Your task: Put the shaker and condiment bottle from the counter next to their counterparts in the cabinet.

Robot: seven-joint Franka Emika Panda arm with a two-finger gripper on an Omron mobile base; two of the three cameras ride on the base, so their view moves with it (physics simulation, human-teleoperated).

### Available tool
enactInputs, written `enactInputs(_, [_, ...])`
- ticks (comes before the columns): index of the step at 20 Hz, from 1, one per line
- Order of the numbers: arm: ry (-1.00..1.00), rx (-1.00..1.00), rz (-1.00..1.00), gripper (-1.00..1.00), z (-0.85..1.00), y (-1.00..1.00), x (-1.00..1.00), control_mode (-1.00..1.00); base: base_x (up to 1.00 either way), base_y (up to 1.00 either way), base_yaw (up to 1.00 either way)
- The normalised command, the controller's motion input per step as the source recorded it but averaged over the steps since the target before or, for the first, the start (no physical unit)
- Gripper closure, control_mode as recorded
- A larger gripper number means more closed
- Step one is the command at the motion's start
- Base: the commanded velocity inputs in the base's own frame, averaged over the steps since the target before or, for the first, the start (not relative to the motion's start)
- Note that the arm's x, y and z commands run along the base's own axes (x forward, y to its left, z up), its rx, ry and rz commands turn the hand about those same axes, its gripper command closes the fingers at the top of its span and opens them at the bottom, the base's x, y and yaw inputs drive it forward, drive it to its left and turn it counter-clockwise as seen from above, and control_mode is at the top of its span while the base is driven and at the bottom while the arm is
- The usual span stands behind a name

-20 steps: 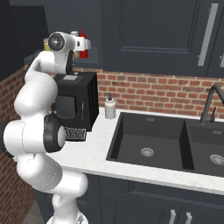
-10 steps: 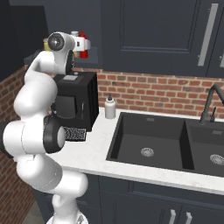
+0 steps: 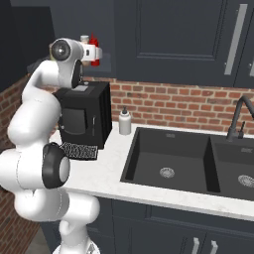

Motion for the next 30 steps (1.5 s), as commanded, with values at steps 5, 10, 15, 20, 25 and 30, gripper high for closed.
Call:
enactInputs(5, [0.0,0.02,-0.03,-1.0,0.02,-0.08,-0.46,-1.0,0.0,0.0,0.0])
enactInputs(10, [0.0,0.04,-0.01,-1.0,0.01,-0.01,-0.51,-1.0,0.0,0.0,0.0])
enactInputs(15, [0.0,0.05,0.0,-1.0,0.02,0.0,-0.55,-1.0,0.0,0.0,0.0])
enactInputs(20, [0.0,0.05,-0.01,-1.0,0.01,-0.01,-0.58,-1.0,0.0,0.0,0.0])
enactInputs(25, [0.0,0.05,-0.01,-1.0,0.0,-0.05,-0.62,-1.0,0.0,0.0,0.0])
enactInputs(30, [0.0,0.05,-0.02,-1.0,0.0,-0.07,-0.63,-1.0,0.0,0.0,0.0])
